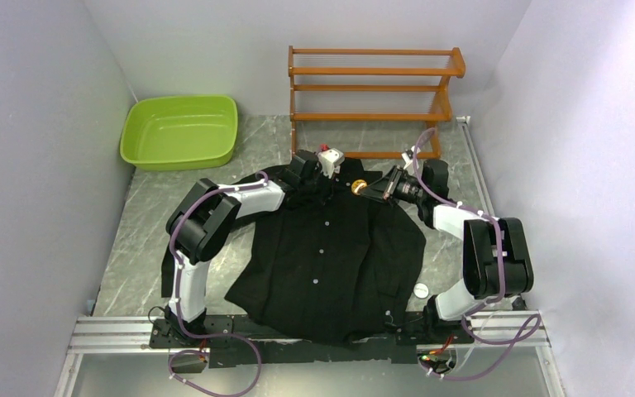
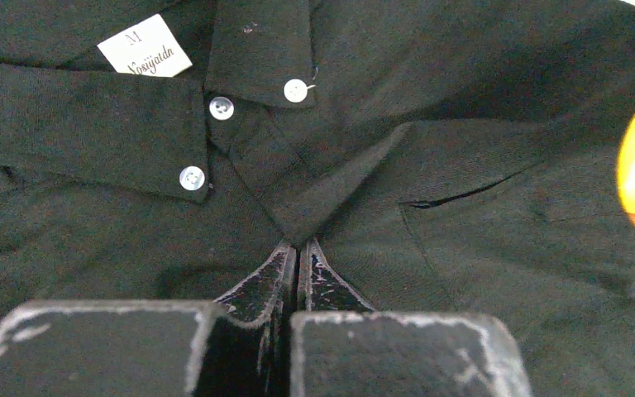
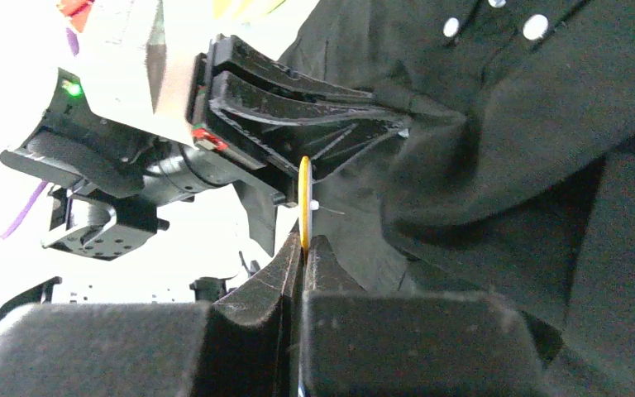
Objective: Pin the brooch onto the clothing
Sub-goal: Pin the brooch to the clothes.
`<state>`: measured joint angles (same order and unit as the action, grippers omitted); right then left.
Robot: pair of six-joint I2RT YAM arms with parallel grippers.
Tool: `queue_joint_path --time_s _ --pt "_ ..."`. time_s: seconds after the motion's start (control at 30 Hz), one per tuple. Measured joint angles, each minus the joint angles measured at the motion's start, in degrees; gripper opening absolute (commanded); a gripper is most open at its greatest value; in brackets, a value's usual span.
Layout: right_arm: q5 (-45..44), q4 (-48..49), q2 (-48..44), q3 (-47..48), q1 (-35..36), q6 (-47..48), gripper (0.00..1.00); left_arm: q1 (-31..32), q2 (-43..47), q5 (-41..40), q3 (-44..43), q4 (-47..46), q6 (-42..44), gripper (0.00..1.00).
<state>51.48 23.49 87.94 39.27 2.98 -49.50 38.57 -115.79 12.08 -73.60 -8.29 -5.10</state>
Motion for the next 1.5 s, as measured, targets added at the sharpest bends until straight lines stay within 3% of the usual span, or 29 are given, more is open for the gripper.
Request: queue_joint_path --time_s 0.37,1.13,1.5 --pt "-3.3 -1.7 -0.1 -2.3 -2.0 0.7 0.00 0.0 0.0 -0.9 0.0 0.9 0.2 0.03" --pt "-8.7 -14.0 -8.5 -1.7 -5.4 13.4 0.00 1.0 0.3 -1.2 0.0 0.9 0.5 0.03" --pt "-5.1 -9.8 -12.0 -1.8 -5.4 9.6 0.00 1.3 1.8 -1.2 0.0 0.2 0.2 0.03"
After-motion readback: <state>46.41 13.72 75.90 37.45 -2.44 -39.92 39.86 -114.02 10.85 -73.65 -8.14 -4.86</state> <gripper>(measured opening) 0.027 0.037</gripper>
